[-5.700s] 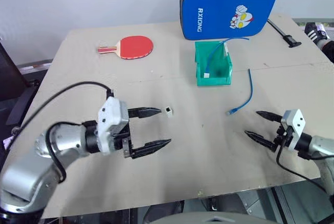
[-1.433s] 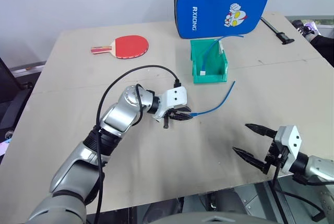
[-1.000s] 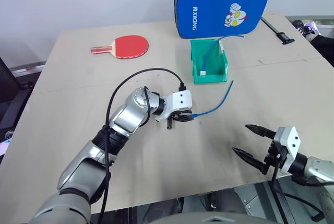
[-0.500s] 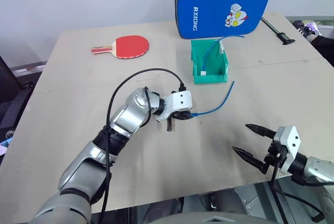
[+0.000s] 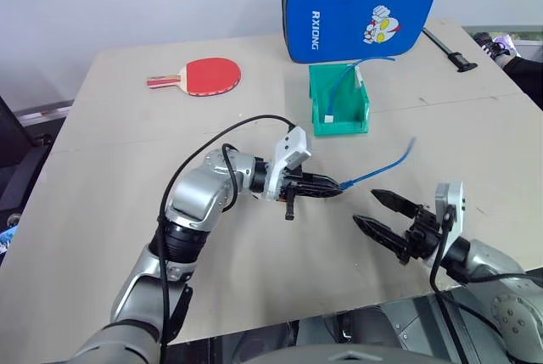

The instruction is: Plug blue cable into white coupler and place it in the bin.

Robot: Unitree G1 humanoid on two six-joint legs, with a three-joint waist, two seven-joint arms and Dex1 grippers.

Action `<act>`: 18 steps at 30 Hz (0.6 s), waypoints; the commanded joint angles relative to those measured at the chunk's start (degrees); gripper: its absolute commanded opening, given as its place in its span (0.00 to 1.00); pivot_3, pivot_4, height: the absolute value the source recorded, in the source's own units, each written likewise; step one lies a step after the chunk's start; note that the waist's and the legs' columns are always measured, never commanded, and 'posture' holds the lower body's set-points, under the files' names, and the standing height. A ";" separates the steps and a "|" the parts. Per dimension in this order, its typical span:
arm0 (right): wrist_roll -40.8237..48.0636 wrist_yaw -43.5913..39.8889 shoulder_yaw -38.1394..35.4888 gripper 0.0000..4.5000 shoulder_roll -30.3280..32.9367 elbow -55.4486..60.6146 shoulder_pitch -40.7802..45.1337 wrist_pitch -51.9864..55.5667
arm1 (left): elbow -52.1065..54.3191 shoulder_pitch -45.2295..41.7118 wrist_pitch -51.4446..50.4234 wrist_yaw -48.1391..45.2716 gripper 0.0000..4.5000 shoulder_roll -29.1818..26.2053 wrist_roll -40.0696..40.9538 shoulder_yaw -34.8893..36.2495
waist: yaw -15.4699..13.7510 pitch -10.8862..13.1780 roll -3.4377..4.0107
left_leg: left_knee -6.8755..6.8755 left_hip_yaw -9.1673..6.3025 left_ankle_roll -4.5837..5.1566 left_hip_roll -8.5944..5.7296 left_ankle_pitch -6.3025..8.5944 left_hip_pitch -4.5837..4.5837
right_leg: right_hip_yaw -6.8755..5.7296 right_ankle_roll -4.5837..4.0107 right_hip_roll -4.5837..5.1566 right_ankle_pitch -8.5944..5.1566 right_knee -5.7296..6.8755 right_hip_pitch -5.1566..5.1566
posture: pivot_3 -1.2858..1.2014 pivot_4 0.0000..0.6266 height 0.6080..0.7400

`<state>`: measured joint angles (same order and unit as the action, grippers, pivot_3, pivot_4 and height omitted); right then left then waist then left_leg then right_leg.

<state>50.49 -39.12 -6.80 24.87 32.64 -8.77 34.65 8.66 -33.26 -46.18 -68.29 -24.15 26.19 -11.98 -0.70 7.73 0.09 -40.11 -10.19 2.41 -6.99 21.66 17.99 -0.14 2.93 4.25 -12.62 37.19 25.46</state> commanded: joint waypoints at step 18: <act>17.83 5.63 0.71 0.02 1.31 -0.38 10.94 9.42 | 5.21 0.98 -8.49 6.17 0.00 0.02 14.33 3.78 | 0.01 0.00 0.00 | 0.01 -0.01 0.00 0.00 0.00 0.00 | 0.00 -0.01 -0.02 0.00 -0.07 0.00 | 0.52 0.24 1.00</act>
<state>67.33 -32.98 -7.13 25.93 30.42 1.58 43.54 12.15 -31.97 -54.73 -62.82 -24.27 39.43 -8.59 -0.69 7.73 0.09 -40.11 -10.20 2.41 -7.00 21.66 17.99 -0.15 2.93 4.23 -12.62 37.12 25.46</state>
